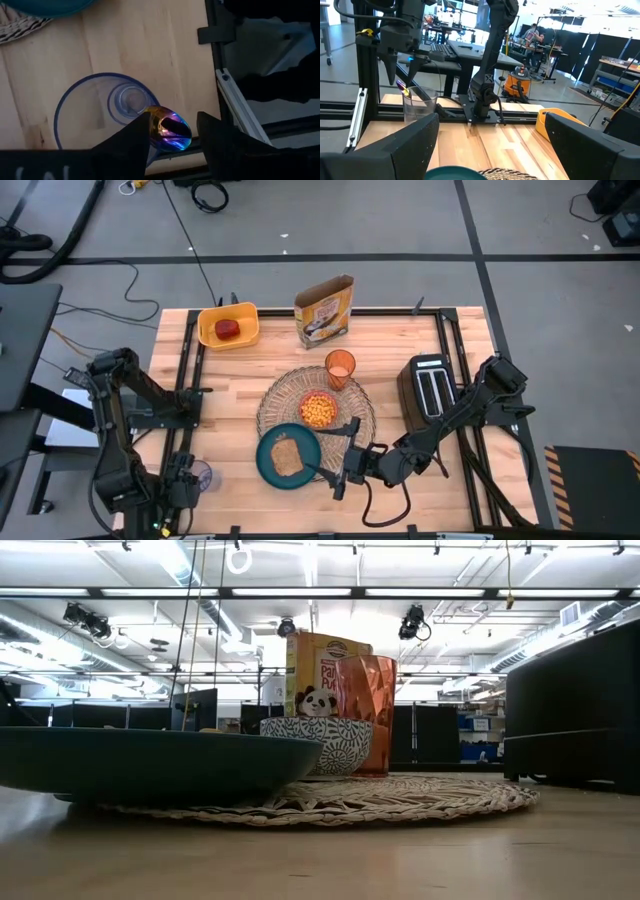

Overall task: Arrange a breakfast setting
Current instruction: Put the violet spoon on the placemat to the right of the red bowl

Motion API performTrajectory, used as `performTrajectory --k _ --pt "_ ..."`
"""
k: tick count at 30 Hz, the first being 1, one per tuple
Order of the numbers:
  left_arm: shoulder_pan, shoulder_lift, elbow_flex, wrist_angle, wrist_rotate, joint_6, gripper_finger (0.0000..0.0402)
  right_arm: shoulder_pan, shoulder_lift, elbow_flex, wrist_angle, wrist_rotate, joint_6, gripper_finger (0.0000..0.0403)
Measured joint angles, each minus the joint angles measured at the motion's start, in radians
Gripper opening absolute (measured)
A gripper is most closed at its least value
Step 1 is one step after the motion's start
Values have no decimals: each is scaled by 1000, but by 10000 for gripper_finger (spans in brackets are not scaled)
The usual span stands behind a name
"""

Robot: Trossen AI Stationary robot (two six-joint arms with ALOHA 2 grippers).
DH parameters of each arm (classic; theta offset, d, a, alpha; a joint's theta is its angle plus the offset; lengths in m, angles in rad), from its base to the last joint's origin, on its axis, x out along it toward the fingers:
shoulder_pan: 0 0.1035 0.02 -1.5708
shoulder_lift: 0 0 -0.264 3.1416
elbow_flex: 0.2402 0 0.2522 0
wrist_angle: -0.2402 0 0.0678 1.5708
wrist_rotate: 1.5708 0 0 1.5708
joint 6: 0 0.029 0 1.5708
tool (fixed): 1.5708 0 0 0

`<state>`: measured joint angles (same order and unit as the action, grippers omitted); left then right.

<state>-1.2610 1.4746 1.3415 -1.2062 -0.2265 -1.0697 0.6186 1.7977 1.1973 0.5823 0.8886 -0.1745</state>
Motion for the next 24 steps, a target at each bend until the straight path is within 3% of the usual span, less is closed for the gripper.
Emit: performTrajectory --k 8,24 --pt "1 1 0 -66 8 -101 149 1 0 0 -3 -6 16 373" --pt "49 1 0 -156 14 -127 139 1 0 0 -10 -25 45 373"
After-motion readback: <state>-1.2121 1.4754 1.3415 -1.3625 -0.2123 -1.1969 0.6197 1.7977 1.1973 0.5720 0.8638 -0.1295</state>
